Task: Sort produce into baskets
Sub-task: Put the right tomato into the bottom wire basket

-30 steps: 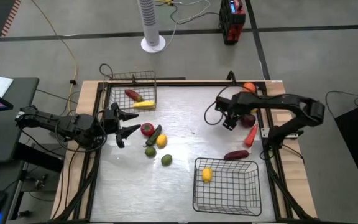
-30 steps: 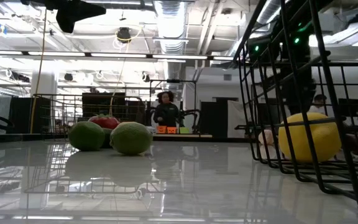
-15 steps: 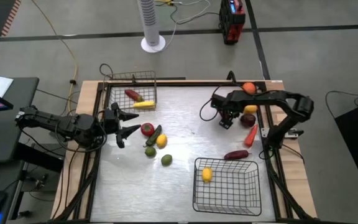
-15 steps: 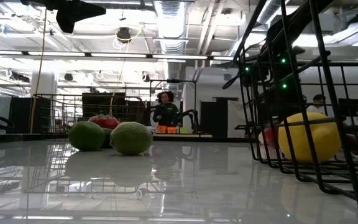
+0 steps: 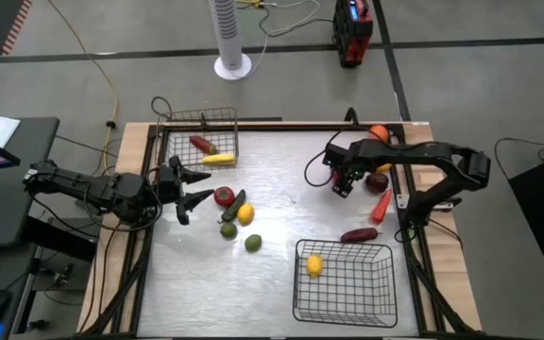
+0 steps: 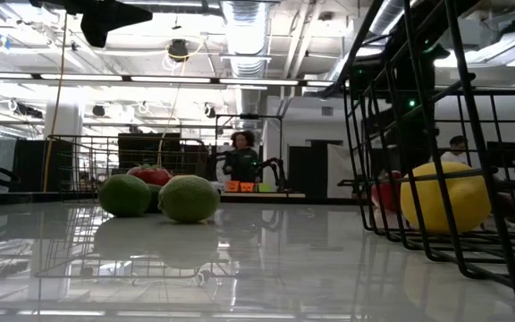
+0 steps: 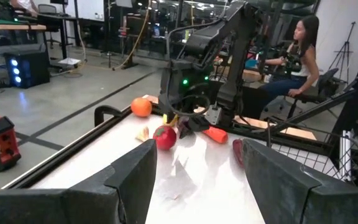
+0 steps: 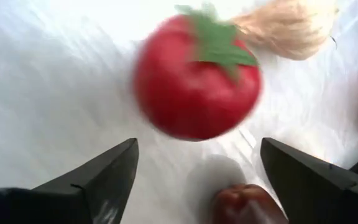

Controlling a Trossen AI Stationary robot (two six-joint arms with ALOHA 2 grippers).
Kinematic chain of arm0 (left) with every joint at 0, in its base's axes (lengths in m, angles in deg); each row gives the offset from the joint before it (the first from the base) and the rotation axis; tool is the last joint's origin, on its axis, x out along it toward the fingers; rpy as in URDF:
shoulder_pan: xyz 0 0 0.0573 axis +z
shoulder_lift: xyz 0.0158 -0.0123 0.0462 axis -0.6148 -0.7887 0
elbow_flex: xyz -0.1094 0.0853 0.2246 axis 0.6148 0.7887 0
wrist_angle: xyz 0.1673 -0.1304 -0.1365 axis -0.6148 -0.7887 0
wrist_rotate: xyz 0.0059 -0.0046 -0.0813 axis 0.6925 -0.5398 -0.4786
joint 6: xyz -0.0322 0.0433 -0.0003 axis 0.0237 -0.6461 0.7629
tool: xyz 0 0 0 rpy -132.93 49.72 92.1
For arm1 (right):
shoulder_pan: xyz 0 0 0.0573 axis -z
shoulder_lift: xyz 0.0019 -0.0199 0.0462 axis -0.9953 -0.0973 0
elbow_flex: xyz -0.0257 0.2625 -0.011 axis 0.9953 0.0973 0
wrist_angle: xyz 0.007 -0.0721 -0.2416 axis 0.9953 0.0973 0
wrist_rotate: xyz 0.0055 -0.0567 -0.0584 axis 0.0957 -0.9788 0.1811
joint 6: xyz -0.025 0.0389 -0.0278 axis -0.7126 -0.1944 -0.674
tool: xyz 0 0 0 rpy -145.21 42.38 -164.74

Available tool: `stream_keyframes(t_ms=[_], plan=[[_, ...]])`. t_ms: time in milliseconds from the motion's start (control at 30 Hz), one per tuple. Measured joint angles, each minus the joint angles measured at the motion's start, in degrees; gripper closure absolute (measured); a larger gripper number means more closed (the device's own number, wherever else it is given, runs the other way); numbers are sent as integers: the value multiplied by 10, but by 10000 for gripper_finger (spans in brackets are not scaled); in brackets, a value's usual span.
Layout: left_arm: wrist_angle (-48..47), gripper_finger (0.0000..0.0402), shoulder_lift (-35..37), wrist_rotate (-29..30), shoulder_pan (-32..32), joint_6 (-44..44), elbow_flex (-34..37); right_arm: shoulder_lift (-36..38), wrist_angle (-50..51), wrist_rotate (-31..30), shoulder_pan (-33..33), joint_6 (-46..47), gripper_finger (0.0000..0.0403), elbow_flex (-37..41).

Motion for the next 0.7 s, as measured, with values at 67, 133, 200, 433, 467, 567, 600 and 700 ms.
stream_keyframes(t_ms=[67,133,200,433,467,567,600,700], plan=[[0,178,0,0,0,0,0,8,-1,5,-7,4,14,0],[0,178,0,0,0,0,0,12,-3,11,-15,8,6,0],[0,178,0,0,0,0,0,13,-8,12,-19,9,8,0],[0,178,0,-5,0,1,0,-1,-50,-24,5,-2,4,0],[0,178,0,-5,0,1,0,-3,-53,-31,11,-8,4,0],[0,178,0,-5,0,1,0,-13,-72,-52,19,-33,4,0],[0,178,0,-5,0,1,0,-14,-74,-51,22,-39,4,0],[-1,178,0,-5,0,0,0,-11,-83,-52,23,-47,4,0]])
